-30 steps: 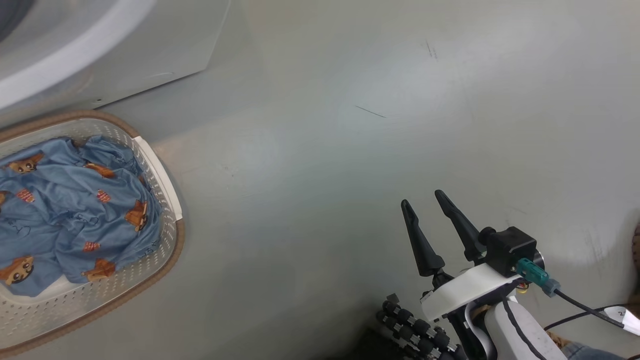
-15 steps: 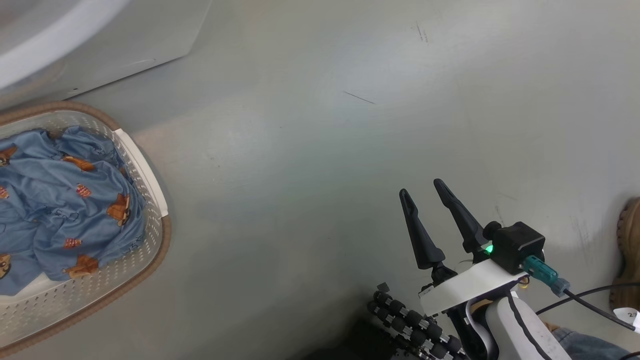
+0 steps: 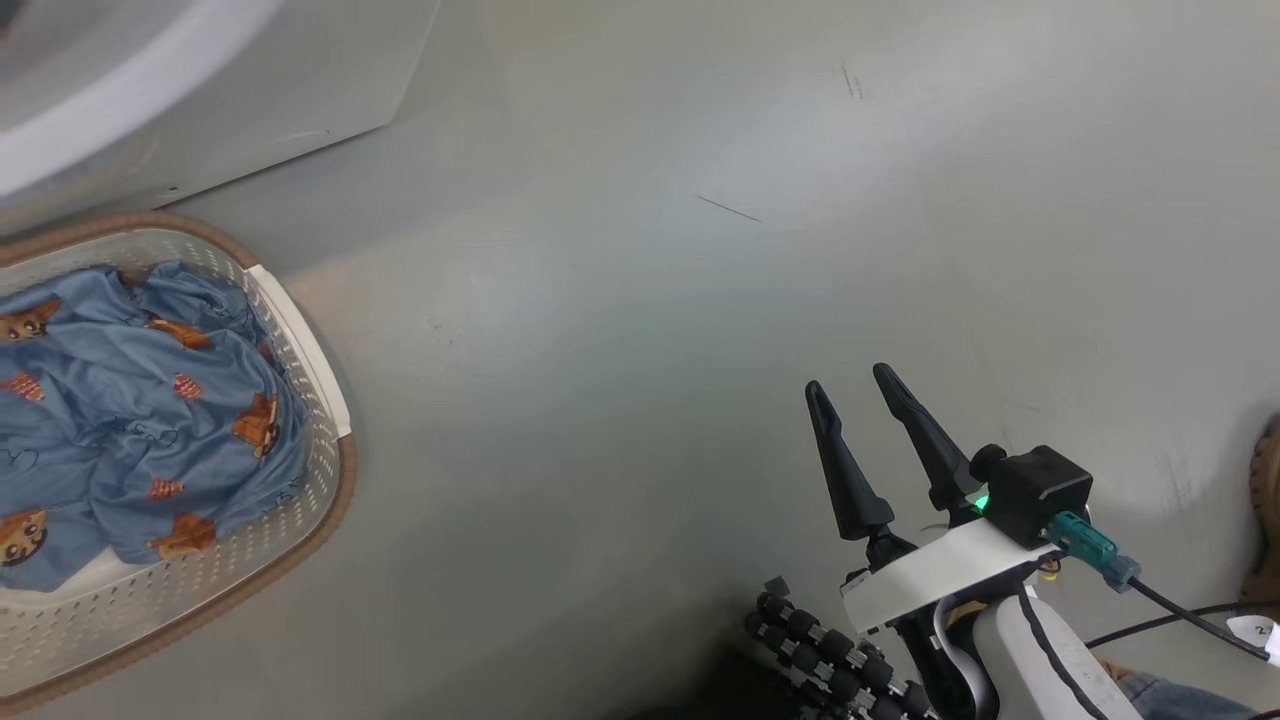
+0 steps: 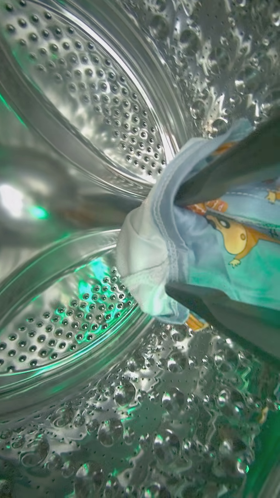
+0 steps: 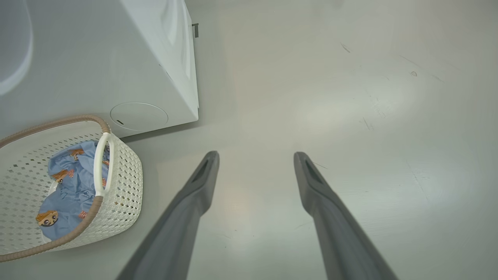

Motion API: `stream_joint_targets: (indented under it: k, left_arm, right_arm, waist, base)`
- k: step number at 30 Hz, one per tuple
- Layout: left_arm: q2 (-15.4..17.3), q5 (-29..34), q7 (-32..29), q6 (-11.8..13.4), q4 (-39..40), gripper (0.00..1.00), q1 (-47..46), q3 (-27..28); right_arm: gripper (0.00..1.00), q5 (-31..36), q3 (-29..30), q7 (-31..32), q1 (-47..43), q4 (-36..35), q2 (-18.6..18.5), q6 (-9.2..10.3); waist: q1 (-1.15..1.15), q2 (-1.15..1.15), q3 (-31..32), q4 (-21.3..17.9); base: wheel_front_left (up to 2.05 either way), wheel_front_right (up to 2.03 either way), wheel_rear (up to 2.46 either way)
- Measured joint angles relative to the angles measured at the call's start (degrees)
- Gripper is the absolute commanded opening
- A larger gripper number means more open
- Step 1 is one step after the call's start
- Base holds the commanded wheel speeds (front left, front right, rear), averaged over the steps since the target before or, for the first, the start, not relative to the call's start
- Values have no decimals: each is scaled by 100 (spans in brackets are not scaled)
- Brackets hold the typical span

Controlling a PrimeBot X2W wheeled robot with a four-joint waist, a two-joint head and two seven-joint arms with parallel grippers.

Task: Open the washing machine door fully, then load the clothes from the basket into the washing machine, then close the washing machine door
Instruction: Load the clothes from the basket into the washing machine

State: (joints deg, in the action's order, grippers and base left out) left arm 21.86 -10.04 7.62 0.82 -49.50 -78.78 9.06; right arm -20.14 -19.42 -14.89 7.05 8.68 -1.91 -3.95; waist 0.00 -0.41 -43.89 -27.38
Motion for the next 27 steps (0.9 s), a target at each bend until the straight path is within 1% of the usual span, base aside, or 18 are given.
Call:
stream_joint_targets:
  k: [5, 11, 14, 17, 22, 24, 27]
  left_arm:
    - [-45, 151, 20, 74, -279, 100, 213, -129]
    - [-210, 124, 311, 74, -549, 100, 609, -122]
    - [-358, 51, 421, 63, -693, 100, 881, -114]
    - [-508, 23, 505, -24, -833, 100, 1171, -125]
    - [-746, -53, 606, -81, -957, 100, 1573, -110]
    - [-886, -66, 616, -110, -987, 100, 1727, -137]
    - [-1152, -71, 665, -216, -1003, 100, 1990, -204]
  right_arm:
    - [100, 1, 15, 0, 23, 116, 0, -1]
    - [100, 1, 31, 0, 103, 244, -2, -2]
    - [100, 21, 58, 0, 136, 324, -5, -3]
    - [100, 62, 101, 0, 187, 400, -8, -4]
    - [100, 129, 226, 0, 188, 513, -13, -11]
    - [100, 131, 308, 0, 187, 539, -13, -11]
    - [100, 190, 443, 0, 174, 626, -15, -12]
  waist:
    - [0, 0, 166, 94]
    - [0, 0, 450, 211]
    - [0, 0, 628, 269]
    - [0, 0, 824, 327]
    - [0, 0, 1186, 437]
    - [0, 0, 1336, 491]
    - [0, 0, 1560, 589]
  base:
    - [0, 0, 0]
    - [0, 0, 0]
    - [0, 0, 0]
    - [0, 0, 0]
    - [0, 0, 0]
    - [0, 0, 0]
    - [0, 0, 0]
